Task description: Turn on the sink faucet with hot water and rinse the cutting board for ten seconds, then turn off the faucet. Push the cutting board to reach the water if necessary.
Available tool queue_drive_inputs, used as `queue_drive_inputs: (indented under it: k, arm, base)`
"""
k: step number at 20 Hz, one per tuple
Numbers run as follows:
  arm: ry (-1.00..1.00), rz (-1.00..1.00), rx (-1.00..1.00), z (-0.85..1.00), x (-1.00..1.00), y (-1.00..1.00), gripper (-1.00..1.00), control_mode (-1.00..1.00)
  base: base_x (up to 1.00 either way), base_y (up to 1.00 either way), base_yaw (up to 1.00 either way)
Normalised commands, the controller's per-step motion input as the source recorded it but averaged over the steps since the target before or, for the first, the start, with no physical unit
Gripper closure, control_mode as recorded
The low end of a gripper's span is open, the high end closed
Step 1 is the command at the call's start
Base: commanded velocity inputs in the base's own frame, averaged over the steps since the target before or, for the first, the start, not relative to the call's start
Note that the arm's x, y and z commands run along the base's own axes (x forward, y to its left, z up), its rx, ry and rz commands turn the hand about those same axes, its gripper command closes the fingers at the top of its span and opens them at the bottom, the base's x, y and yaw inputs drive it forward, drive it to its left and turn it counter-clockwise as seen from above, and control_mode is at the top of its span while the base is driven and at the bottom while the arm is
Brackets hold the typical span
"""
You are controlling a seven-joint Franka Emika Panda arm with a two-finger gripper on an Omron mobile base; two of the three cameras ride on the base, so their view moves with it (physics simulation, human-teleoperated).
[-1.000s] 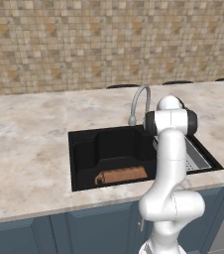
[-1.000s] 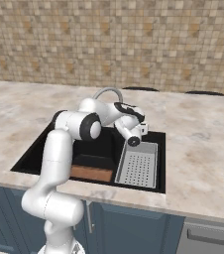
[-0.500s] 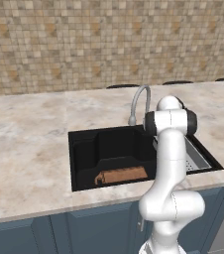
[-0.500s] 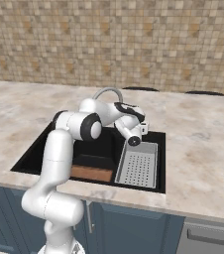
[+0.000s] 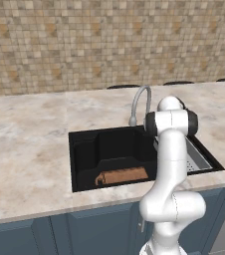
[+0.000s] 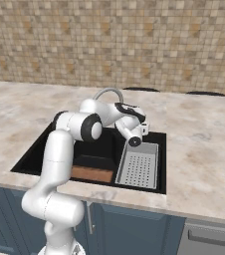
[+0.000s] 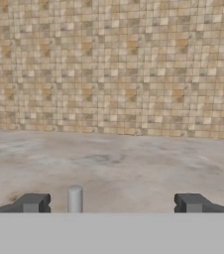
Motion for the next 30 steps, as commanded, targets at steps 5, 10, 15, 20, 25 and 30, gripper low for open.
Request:
queue_drive_inputs:
  k: [5, 10, 15, 20, 25, 30]
  arm:
    - [0.0, 0.0, 0.0, 0.0, 0.02, 0.0, -1.0, -1.0]
    - [0.0, 0.0, 0.0, 0.0, 0.01, 0.0, -1.0, -1.0]
    - [0.0, 0.0, 0.0, 0.0, 0.0, 0.0, -1.0, -1.0]
    - [0.0, 0.0, 0.0, 0.0, 0.04, 0.0, -1.0, -1.0]
    - [0.0, 0.0, 0.0, 0.0, 0.05, 0.0, -1.0, -1.0]
    - [0.0, 0.0, 0.0, 0.0, 0.01, 0.0, -1.0, -1.0]
  base:
    - [0.0, 0.0, 0.0]
    - [0.0, 0.0, 0.0]
    - [0.0, 0.0, 0.0]
    - [0.0, 0.0, 0.0]
    - [0.0, 0.0, 0.0]
    - [0.0, 0.0, 0.0]
